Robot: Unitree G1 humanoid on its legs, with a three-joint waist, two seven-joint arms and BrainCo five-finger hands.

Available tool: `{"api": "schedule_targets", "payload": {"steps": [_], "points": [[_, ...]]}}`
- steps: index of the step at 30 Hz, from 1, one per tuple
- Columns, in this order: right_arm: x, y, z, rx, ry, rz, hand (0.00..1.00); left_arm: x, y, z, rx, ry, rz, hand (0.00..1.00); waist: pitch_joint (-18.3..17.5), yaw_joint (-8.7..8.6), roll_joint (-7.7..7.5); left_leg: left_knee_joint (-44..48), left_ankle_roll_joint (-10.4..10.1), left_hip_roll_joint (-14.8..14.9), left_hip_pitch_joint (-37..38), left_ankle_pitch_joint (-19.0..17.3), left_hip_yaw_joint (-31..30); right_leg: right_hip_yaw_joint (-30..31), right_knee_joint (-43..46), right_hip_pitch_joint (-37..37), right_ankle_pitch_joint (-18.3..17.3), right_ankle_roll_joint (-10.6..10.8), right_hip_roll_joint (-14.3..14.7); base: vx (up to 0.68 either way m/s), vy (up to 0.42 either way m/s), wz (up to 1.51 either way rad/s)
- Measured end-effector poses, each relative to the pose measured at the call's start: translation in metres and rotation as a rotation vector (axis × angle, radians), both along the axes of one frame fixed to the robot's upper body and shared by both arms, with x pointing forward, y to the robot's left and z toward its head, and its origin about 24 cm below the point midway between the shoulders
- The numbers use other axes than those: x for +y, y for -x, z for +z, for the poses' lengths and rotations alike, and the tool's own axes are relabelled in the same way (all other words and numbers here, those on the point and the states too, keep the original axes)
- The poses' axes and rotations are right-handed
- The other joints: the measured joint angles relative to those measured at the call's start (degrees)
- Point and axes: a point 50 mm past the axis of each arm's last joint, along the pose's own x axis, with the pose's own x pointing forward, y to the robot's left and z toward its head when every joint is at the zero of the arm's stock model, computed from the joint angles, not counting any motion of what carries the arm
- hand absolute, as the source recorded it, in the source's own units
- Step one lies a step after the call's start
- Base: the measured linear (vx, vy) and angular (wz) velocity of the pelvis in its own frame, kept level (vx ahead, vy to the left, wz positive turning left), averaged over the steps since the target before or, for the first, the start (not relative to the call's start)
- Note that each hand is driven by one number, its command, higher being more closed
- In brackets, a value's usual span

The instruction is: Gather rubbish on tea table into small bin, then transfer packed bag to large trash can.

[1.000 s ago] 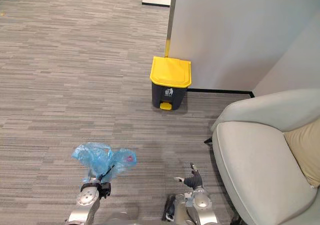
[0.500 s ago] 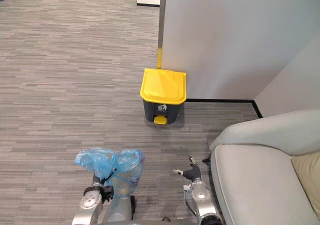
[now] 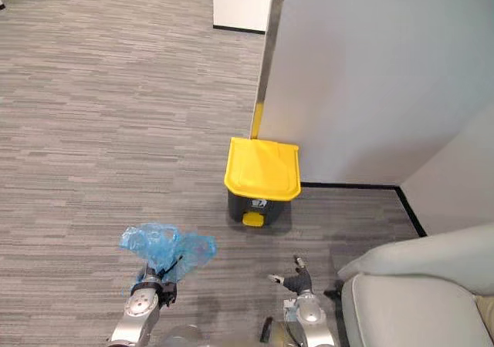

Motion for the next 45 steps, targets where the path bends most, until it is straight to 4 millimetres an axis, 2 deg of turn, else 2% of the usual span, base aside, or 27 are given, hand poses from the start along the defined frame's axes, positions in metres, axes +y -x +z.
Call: {"api": "schedule_targets", "payload": {"steps": [1, 2, 3, 4, 5, 6, 7, 8, 9, 10, 12, 13, 15, 17, 18, 19, 20, 21, 24, 27, 33, 39, 43, 45], "points": [[0.0, 0.001, -0.001, 0.004, 0.0, -0.002, 0.0, 0.0, 0.0, 0.0, -0.001, 0.001, 0.0, 1.0, 0.1, 0.05, 0.07, -0.1, -0.3, 0.2, 0.7, -0.4, -0.4, 0.0, -3.1, -0.3, 0.1, -0.1, 0.7, 0.44, -0.167, 0.5], [-0.001, 0.002, -0.002, 0.019, 0.002, -0.004, 0.0, 0.0, 0.0, 0.0, 0.001, 0.002, 0.003, 1.0, 0.1, 0.15, 0.23, -0.6, -1.3, 1.0, 2.4, -1.4, -1.1, 0.1, -10.2, -0.2, 0.8, -0.4, 2.5, 0.41, -0.176, 0.41], [-0.001, 0.005, -0.005, 0.036, 0.001, -0.004, 0.0, 0.002, 0.0, 0.0, 0.002, -0.003, 0.005, 1.0, -0.2, 0.17, -0.24, -1.7, -2.5, 1.0, 3.5, -2.0, -2.1, 1.0, -17.1, 0.1, 3.6, -1.3, 3.7, 0.42, -0.193, 0.46], [-0.002, 0.006, -0.006, 0.045, 0.003, -0.005, 0.0, 0.002, 0.0, 0.0, 0.003, -0.003, 0.006, 1.0, -0.3, 0.0, -0.38, -2.3, -3.1, 1.1, 4.3, -2.4, -2.9, 1.4, -18.0, 0.4, 8.0, -2.5, 3.9, 0.48, -0.215, 0.51], [-0.008, 0.009, -0.008, 0.064, 0.019, -0.008, 0.0, 0.001, 0.0, -0.003, 0.017, 0.002, 0.009, 1.0, -1.2, 0.08, 0.48, -3.1, -3.7, 2.7, 6.1, -2.6, -4.6, 0.3, -17.8, 1.3, 8.5, -4.4, 5.3, 0.53, -0.213, 0.39], [-0.01, 0.007, -0.008, 0.062, 0.022, -0.015, 0.0, -0.001, 0.0, -0.003, 0.017, 0.007, 0.008, 1.0, -1.3, 0.21, 1.06, -2.6, -5.2, 3.4, 5.6, -1.7, -5.7, -0.3, -18.1, 1.7, 7.4, -5.1, 5.9, 0.63, -0.273, 0.33], [-0.013, 0.004, -0.007, 0.06, 0.027, -0.022, 0.0, -0.006, 0.0, -0.004, 0.02, 0.023, 0.004, 1.0, -1.2, 0.08, 2.37, 1.4, -7.0, 4.8, 4.0, -0.7, -7.0, -1.4, -19.4, 3.2, 6.9, -5.9, 7.3, 0.51, -0.229, 0.16], [-0.013, 0.003, -0.007, 0.06, 0.028, -0.021, 0.0, -0.006, 0.0, -0.004, 0.021, 0.027, 0.002, 1.0, -1.2, 0.1, 2.54, 3.0, -7.5, 4.8, 3.4, -0.4, -7.2, -1.6, -19.9, 3.8, 6.7, -6.2, 7.5, 0.47, -0.219, 0.2], [-0.014, 0.0, -0.006, 0.055, 0.032, -0.014, 0.0, -0.011, 0.0, -0.005, 0.024, 0.046, -0.002, 1.0, -1.1, 0.21, 2.93, 16.2, -10.1, 5.3, -1.8, 3.4, -8.0, -1.9, -23.8, 8.4, 6.3, -6.8, 8.8, 0.43, -0.165, 0.13], [-0.013, 0.0, -0.006, 0.055, 0.03, -0.015, 0.0, -0.012, 0.001, -0.005, 0.025, 0.051, -0.001, 1.0, -0.9, 0.3, 2.97, 23.9, -10.4, 6.7, -4.5, 3.7, -7.6, -1.8, -26.3, 11.7, 6.3, -6.8, 9.5, 0.41, -0.13, 0.11], [-0.014, -0.002, -0.006, 0.05, 0.024, -0.023, 0.0, -0.012, 0.001, -0.005, 0.024, 0.052, 0.0, 1.0, -1.0, 0.7, 2.65, 31.5, -9.3, 9.7, -9.8, 3.0, -3.0, -0.9, -29.8, 17.4, 6.2, -7.0, 10.3, 0.37, -0.062, -0.16], [-0.014, -0.002, -0.006, 0.049, 0.022, -0.027, 0.0, -0.012, 0.001, -0.005, 0.023, 0.052, 0.0, 1.0, -1.0, 0.97, 2.57, 31.1, -8.9, 10.1, -10.7, 2.8, -2.2, -0.7, -30.4, 18.1, 6.2, -7.0, 10.3, 0.29, -0.021, -0.3], [-0.017, -0.009, -0.002, 0.027, 0.013, -0.047, 0.0, -0.013, -0.002, -0.003, 0.013, 0.053, -0.002, 1.0, -0.9, 1.75, 2.71, 24.5, -8.6, 11.4, -14.3, 2.7, -0.5, 0.3, -32.4, 19.9, 6.2, -6.9, 10.0, 0.2, 0.082, -0.34], [-0.018, -0.006, -0.003, 0.034, 0.007, -0.066, 0.0, -0.012, -0.002, -0.003, 0.014, 0.052, 0.0, 1.0, -0.7, 1.71, 3.16, 11.8, -8.1, 12.0, -15.3, 5.0, 0.4, 0.4, -33.0, 21.2, 5.9, -5.8, 9.8, 0.2, 0.173, -0.15], [-0.026, -0.002, -0.004, 0.038, 0.022, -0.081, 0.0, -0.014, -0.003, -0.003, 0.011, 0.058, -0.002, 1.0, -0.8, 1.55, 4.17, 3.6, -7.4, 11.9, -14.9, 12.9, 0.4, 0.5, -33.0, 21.8, 5.0, -4.1, 10.2, 0.14, 0.164, 0.07], [-0.025, 0.0, -0.005, 0.048, 0.013, -0.094, 0.0, -0.013, -0.005, -0.003, 0.009, 0.054, -0.004, 1.0, -0.6, 1.8, 3.54, 3.7, -7.3, 11.6, -14.6, 12.5, 0.4, 0.9, -32.9, 22.0, 4.5, -3.4, 9.5, 0.2, 0.224, 0.09], [-0.021, 0.003, -0.007, 0.06, -0.002, -0.099, 0.0, -0.01, -0.004, -0.003, 0.014, 0.043, -0.008, 1.0, -0.9, 1.72, 1.95, 1.2, -6.8, 9.5, -13.3, 13.2, 0.9, 1.3, -32.9, 21.7, 4.5, -2.6, 7.6, 0.14, 0.16, 0.08], [-0.019, 0.004, -0.008, 0.061, -0.01, -0.103, 0.0, -0.007, -0.004, -0.003, 0.017, 0.031, -0.008, 1.0, -1.0, 1.7, 1.05, -0.3, -6.2, 8.1, -12.5, 13.6, 1.9, 1.6, -32.9, 21.8, 4.0, -1.7, 6.0, 0.12, 0.151, 0.07], [-0.02, 0.003, -0.007, 0.058, -0.011, -0.106, 0.0, -0.001, 0.001, -0.006, 0.033, 0.014, -0.004, 1.0, -1.0, 1.92, 1.13, -2.1, -5.9, 5.8, -10.3, 13.8, 3.5, 2.9, -32.4, 22.1, 3.6, -0.1, 3.5, 0.06, 0.138, -0.08], [-0.02, 0.003, -0.007, 0.057, -0.013, -0.107, 0.0, 0.001, 0.006, -0.012, 0.069, 0.008, -0.004, 1.0, -1.0, 1.74, 1.36, -4.7, -4.9, 4.9, -8.8, 14.5, 4.1, 3.8, -32.8, 21.8, 3.9, 0.3, 2.8, -0.01, 0.056, -0.13], [-0.024, 0.019, -0.015, 0.113, -0.002, -0.12, 0.0, 0.003, 0.018, -0.025, 0.143, 0.008, 0.002, 1.0, -1.2, 1.61, 1.44, -9.0, -4.9, 4.2, -6.9, 16.6, 5.1, 4.9, -34.4, 21.7, 4.7, 1.1, 2.5, -0.03, -0.006, -0.08], [-0.026, 0.022, -0.017, 0.13, 0.009, -0.113, 0.0, 0.003, 0.023, -0.029, 0.168, 0.009, 0.003, 1.0, -1.3, 1.61, 1.73, -7.8, -4.2, 3.9, -8.0, 16.0, 5.6, 5.5, -36.1, 21.7, 5.9, 1.6, 2.5, 0.0, 0.029, -0.06], [-0.026, 0.017, -0.015, 0.116, 0.01, -0.109, 0.0, 0.002, 0.024, -0.03, 0.171, 0.012, 0.004, 1.0, -1.5, 1.74, 2.17, -2.2, -3.6, 4.6, -10.5, 12.4, 6.0, 6.4, -34.4, 20.6, 5.4, 2.6, 2.6, -0.01, 0.07, -0.12], [-0.026, 0.01, -0.012, 0.093, 0.012, -0.105, 0.0, 0.0, 0.024, -0.03, 0.17, 0.016, 0.0, 1.0, -1.4, 1.5, 2.51, 1.7, -3.2, 4.9, -11.9, 9.0, 6.3, 7.1, -28.2, 18.4, 3.3, 3.5, 1.9, -0.02, 0.101, -0.15]]}}
